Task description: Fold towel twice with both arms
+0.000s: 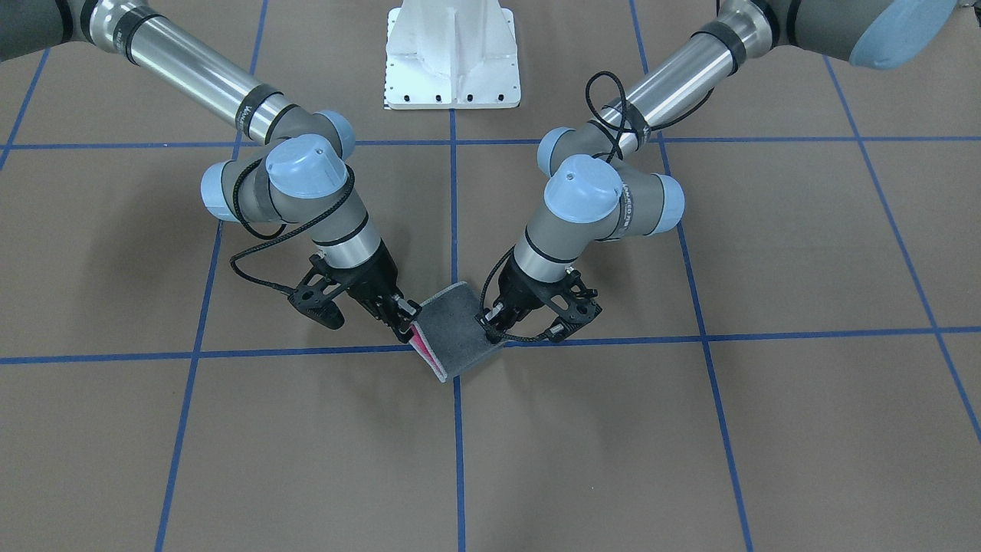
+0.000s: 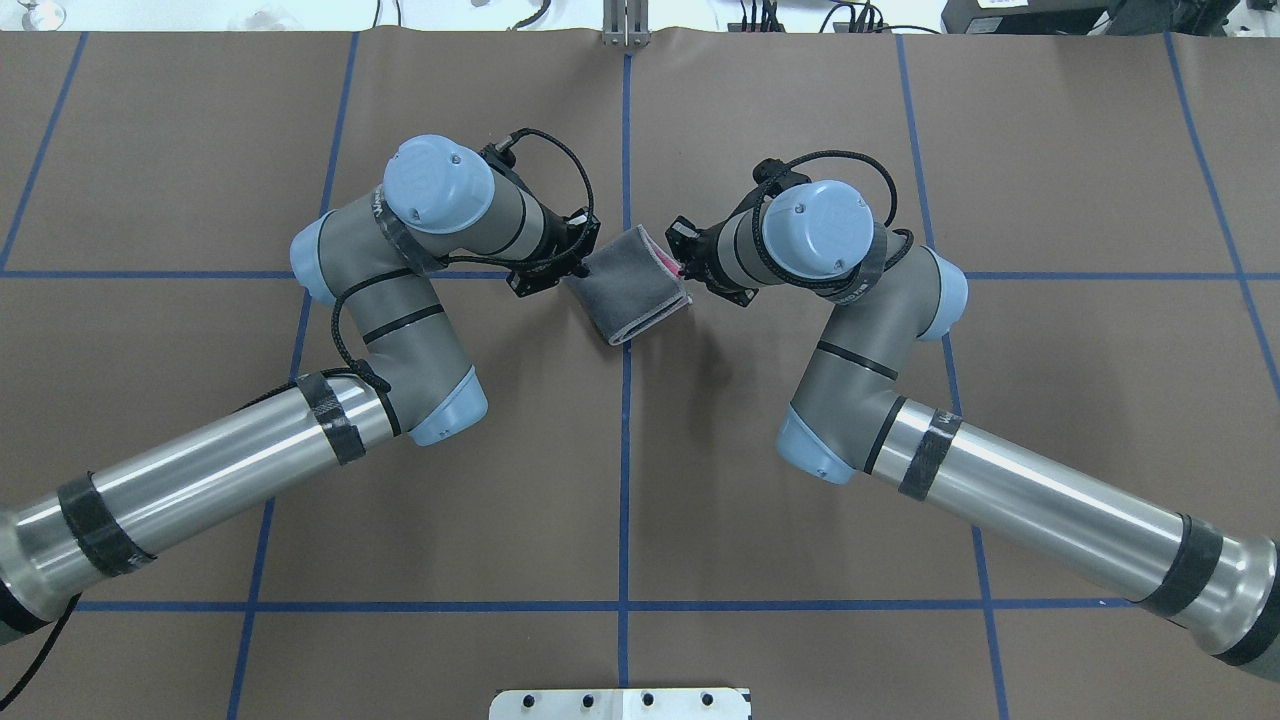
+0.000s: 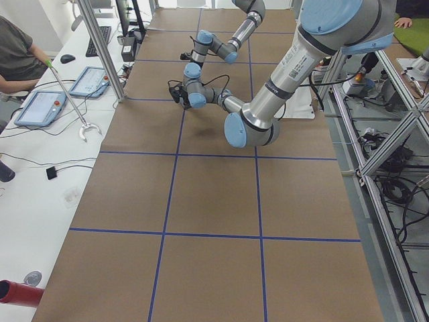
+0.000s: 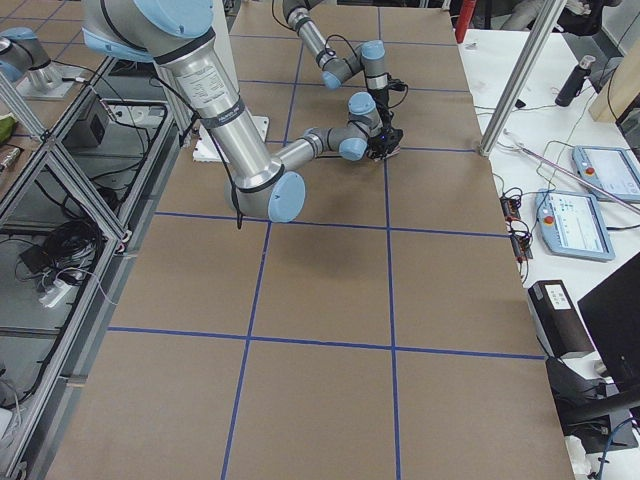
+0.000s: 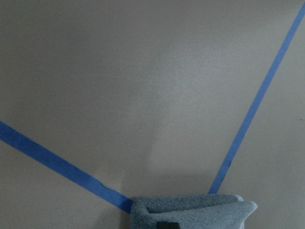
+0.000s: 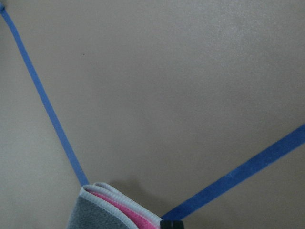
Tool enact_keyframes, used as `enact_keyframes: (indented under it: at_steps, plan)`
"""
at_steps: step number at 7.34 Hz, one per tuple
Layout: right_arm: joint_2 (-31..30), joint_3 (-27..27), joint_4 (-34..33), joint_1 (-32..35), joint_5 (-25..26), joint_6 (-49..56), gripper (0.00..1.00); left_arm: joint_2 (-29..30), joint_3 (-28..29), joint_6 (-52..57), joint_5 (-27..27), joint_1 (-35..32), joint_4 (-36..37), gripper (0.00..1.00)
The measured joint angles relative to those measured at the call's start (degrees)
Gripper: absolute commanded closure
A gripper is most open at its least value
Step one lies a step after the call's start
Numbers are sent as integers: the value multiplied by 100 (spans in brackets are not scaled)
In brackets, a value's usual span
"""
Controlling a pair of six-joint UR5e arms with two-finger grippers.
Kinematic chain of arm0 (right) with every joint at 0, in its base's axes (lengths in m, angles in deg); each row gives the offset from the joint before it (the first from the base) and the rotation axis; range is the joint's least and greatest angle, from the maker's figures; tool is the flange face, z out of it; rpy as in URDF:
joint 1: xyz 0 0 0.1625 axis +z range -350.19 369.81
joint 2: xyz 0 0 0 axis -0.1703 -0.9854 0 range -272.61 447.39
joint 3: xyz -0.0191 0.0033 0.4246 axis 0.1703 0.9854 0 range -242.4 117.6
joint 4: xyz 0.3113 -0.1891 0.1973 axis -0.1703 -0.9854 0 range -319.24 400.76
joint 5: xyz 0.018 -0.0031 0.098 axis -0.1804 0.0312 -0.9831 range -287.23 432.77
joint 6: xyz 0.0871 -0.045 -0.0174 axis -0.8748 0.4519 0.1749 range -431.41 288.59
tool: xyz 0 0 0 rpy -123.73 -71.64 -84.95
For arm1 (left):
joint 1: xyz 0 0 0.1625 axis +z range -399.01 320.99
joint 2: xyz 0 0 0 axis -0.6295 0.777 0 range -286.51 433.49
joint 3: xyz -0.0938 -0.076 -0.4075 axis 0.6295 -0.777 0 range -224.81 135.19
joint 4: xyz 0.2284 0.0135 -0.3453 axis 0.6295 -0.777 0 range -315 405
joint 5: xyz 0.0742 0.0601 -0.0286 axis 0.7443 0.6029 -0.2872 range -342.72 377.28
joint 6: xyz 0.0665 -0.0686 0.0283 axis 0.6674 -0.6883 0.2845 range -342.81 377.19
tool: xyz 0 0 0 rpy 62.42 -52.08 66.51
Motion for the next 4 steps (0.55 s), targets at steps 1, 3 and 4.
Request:
enact_keyframes:
  at_steps: [1, 3, 4]
  plan:
    - [-10, 0, 4, 0, 0, 0, 100, 1, 25, 3, 0, 3, -2, 100]
    - [-17, 0, 9, 3, -2, 0, 95, 10, 38, 26, 0, 2, -4, 100]
    - [-15, 0, 12, 4, -5, 0, 94, 34, 37, 61, -1, -12, -3, 100]
